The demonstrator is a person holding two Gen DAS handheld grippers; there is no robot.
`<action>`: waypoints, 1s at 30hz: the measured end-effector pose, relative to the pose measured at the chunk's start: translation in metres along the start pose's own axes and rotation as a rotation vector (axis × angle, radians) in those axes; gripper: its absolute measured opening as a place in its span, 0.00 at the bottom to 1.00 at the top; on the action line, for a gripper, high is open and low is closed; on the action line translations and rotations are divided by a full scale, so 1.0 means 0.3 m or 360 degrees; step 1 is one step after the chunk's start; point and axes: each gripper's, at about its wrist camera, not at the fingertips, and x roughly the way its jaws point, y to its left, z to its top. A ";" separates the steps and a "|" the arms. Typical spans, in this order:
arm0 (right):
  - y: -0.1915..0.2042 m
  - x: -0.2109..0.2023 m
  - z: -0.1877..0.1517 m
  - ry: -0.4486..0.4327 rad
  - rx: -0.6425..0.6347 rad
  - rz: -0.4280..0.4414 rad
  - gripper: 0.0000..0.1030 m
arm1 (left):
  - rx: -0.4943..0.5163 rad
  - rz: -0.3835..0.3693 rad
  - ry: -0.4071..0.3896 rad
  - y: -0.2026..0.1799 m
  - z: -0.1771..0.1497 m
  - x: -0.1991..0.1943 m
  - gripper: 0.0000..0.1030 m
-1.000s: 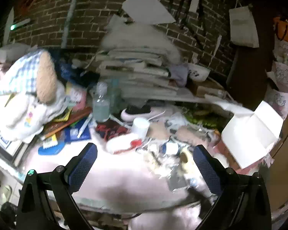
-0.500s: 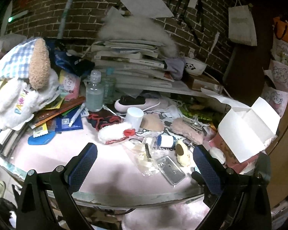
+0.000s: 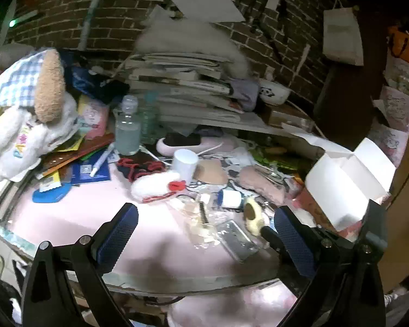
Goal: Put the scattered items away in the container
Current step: 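Grasp the blue-and-white star keychain with the right gripper, then drop the star keychain into the white box with the right gripper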
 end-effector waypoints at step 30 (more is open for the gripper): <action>-0.462 -0.344 0.467 0.0142 -0.0003 -0.0175 0.24 | 0.0102 -0.0122 -0.0002 -0.121 0.046 0.032 0.97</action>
